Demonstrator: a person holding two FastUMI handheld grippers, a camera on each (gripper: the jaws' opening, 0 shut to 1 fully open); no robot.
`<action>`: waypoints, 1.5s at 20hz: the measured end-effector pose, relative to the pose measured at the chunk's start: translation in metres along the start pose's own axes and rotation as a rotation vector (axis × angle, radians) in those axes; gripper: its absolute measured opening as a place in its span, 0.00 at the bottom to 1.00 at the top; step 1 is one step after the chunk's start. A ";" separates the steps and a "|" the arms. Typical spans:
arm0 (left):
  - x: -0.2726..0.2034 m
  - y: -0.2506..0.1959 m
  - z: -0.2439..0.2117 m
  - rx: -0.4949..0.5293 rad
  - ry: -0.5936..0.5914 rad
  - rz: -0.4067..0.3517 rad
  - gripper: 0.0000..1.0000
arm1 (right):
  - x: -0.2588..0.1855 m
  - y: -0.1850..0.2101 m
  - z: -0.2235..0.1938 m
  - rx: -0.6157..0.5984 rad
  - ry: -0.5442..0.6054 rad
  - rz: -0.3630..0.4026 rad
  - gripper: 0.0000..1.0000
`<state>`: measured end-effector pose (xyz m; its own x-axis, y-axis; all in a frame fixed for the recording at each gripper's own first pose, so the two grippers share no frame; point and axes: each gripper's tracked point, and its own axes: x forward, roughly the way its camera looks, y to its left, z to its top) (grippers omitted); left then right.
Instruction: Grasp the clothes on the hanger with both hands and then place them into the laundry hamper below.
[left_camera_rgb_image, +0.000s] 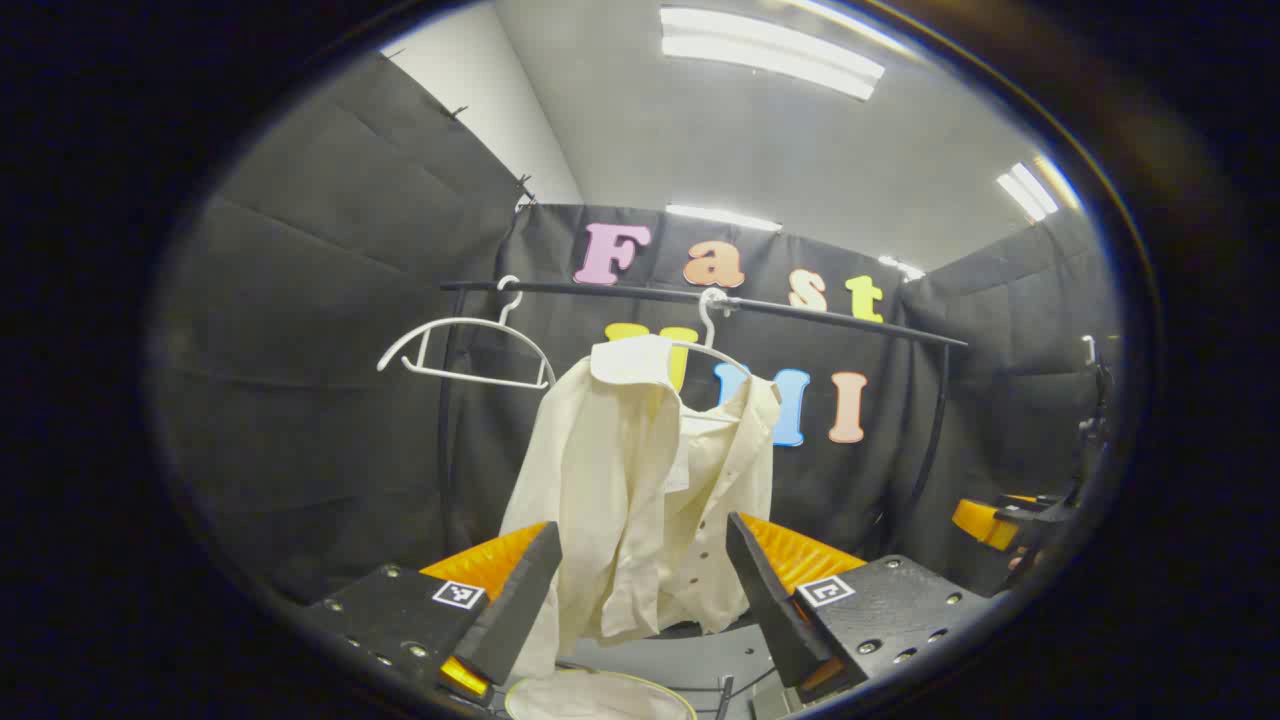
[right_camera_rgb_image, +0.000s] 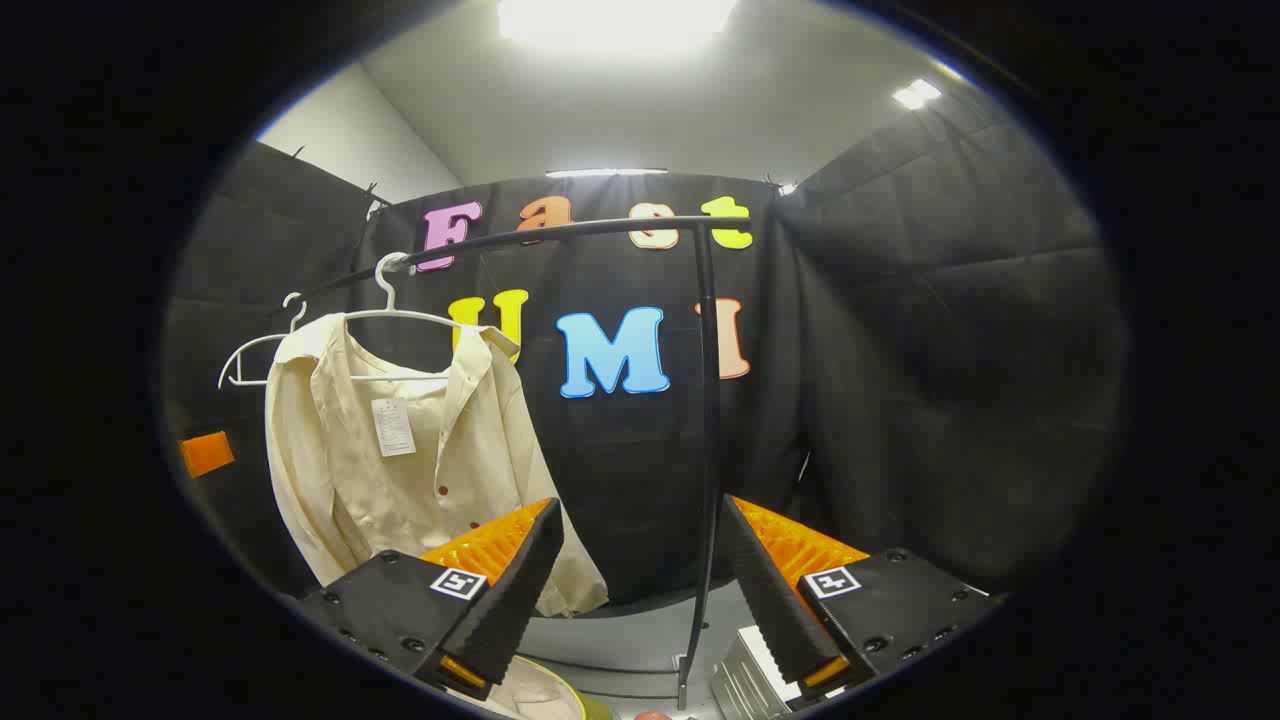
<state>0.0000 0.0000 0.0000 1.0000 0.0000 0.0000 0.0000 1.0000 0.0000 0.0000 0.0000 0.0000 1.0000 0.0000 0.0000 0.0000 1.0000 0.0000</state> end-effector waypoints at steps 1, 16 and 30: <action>-0.002 -0.002 -0.001 0.004 0.002 -0.006 0.98 | 0.001 0.001 -0.002 0.001 0.002 -0.002 0.99; -0.005 -0.035 -0.033 0.136 0.059 -0.091 0.98 | 0.001 0.020 -0.003 -0.034 0.062 0.015 0.99; 0.014 -0.020 -0.043 0.118 0.101 -0.024 0.98 | 0.006 0.023 -0.009 -0.031 0.081 0.045 0.99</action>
<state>0.0143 -0.0202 -0.0430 0.9946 -0.0182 -0.1025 0.0302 0.9927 0.1168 0.0060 0.0229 -0.0090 0.9957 0.0441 -0.0820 -0.0466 0.9985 -0.0293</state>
